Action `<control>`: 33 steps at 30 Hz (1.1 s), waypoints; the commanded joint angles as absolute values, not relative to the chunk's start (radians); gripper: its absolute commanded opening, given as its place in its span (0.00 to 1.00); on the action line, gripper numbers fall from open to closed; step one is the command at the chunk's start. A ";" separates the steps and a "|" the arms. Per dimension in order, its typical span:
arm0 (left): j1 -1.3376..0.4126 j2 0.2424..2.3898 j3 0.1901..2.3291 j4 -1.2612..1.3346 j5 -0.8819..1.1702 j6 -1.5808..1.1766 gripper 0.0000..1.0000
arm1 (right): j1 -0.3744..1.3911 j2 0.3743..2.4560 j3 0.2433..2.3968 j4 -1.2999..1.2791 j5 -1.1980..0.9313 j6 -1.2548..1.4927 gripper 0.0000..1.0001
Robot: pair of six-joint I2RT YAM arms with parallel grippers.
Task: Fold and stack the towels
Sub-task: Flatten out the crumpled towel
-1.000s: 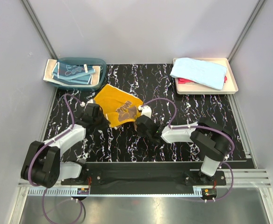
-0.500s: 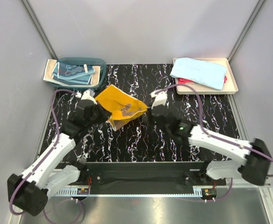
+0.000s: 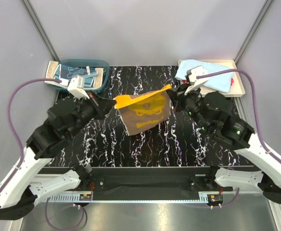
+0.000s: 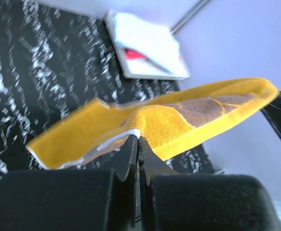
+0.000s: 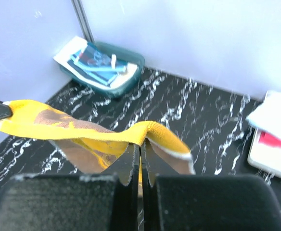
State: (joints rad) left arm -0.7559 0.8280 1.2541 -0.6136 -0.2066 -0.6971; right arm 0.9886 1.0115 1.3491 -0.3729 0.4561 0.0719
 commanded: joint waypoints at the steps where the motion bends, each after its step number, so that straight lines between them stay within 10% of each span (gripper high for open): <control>1: -0.807 0.847 1.397 -0.650 -0.284 -0.657 0.00 | 0.997 1.034 1.503 -0.439 0.396 -0.026 0.00; 19: -0.960 0.911 1.515 -0.551 -0.451 -0.660 0.00 | 0.977 1.121 1.556 -0.364 0.333 -0.147 0.00; 33: -0.243 1.422 1.491 -0.186 0.184 -0.819 0.00 | 0.473 1.749 1.782 -0.261 -0.191 -0.009 0.00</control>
